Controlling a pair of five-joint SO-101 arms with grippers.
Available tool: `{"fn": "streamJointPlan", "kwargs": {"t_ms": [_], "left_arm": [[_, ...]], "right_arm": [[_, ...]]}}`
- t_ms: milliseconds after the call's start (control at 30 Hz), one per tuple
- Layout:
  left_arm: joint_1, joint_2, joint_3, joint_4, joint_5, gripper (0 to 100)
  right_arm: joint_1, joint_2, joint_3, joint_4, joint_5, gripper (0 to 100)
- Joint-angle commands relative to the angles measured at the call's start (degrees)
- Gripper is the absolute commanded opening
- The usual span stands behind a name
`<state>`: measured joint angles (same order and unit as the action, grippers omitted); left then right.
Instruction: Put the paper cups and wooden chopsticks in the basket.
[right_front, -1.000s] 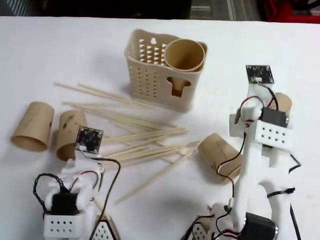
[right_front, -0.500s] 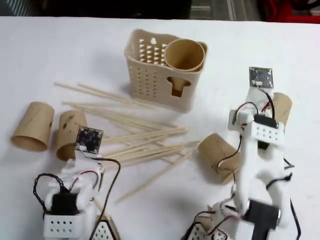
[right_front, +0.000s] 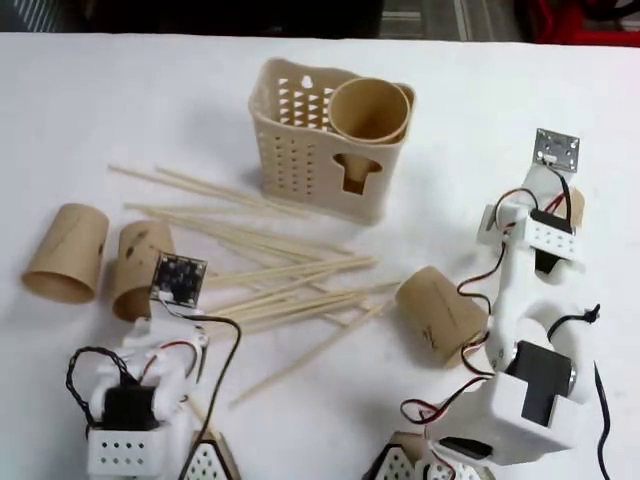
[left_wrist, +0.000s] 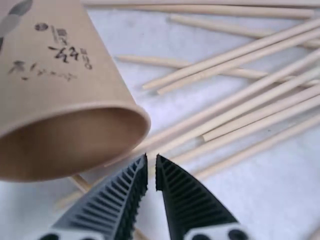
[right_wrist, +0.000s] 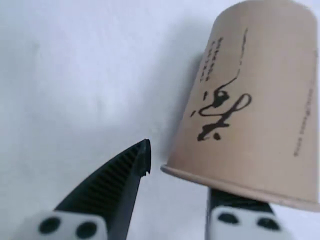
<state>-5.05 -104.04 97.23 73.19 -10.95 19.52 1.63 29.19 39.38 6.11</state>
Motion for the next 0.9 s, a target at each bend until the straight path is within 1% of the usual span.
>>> {"fn": "streamJointPlan", "kwargs": {"t_ms": [0, 67, 167, 200, 333, 400, 433, 500, 567, 633, 733, 867], "left_arm": [[0.0, -0.2, -3.3, -0.1, 0.3, 6], [0.0, -0.3, -5.3, -0.8, 0.2, 6], [0.0, -0.3, -8.7, -3.3, -0.1, 6], [0.1, -0.3, -10.2, -3.9, -1.8, 6], [0.0, -0.3, -17.8, -3.6, -16.3, 10], [-0.6, -0.3, -21.4, -1.9, -20.0, 14], [-1.2, -0.2, -23.3, -1.1, -20.0, 16], [-3.7, -0.1, -26.8, 1.0, -20.0, 19], [-7.3, 0.0, -30.2, 3.3, -21.7, 22], [-11.5, 0.0, -33.2, 4.6, -25.3, 22], [-16.7, 0.0, -36.0, 5.2, -30.2, 22], [-19.5, 0.6, -36.2, 6.9, -36.9, 22]], "right_arm": [[0.7, -0.7, -4.0, -0.7, 0.0, 6.6], [0.7, -0.7, -4.5, -0.5, 0.0, 2.2], [0.7, -2.2, -4.4, -0.2, 0.0, 1.9], [0.7, -3.1, -4.3, 0.6, 0.1, 1.9], [1.2, -8.0, -4.4, 4.8, 0.1, 1.9], [1.2, -10.6, -4.4, 6.8, 0.1, 1.9], [1.2, -11.7, -4.4, 8.0, 0.1, 1.9], [1.2, -13.8, -4.4, 10.2, 0.1, 1.9], [1.2, -15.3, -4.4, 12.1, 0.1, 1.9], [1.1, -16.7, -4.4, 13.7, 0.3, 1.9], [0.8, -18.2, -4.3, 16.1, 3.4, 1.9], [0.8, -19.9, -4.3, 18.8, 4.7, 1.9]]}}
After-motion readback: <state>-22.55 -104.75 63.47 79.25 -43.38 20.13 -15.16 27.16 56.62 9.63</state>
